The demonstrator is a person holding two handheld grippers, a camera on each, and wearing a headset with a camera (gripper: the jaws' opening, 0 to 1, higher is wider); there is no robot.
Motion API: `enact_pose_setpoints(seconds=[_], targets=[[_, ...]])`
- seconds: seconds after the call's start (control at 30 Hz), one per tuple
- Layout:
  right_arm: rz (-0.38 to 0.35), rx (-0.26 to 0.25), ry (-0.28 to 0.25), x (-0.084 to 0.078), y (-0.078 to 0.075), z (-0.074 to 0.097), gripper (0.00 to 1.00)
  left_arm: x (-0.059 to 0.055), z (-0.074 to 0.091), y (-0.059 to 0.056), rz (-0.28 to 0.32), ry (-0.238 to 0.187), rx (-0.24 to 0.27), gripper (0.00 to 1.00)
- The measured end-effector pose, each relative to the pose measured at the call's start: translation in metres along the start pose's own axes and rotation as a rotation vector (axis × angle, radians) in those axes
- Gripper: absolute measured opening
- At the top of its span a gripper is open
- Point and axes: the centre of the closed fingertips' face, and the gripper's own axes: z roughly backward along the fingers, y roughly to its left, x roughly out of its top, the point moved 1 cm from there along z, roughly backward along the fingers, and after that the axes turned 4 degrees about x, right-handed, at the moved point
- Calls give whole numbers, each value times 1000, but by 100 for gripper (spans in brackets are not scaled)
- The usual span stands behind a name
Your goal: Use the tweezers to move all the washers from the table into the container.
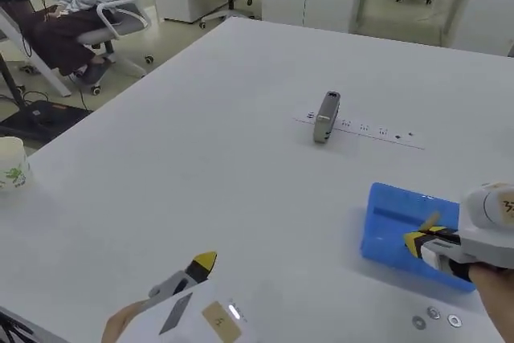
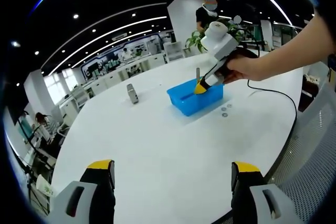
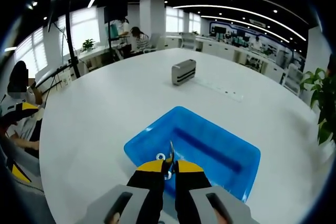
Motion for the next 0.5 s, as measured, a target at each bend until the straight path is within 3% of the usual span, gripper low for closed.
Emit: enact_pose_setpoints(seconds=[0.5], targets=[[-26,3,-10,0,2,2,4,1,1,0,0,-6,1,94]])
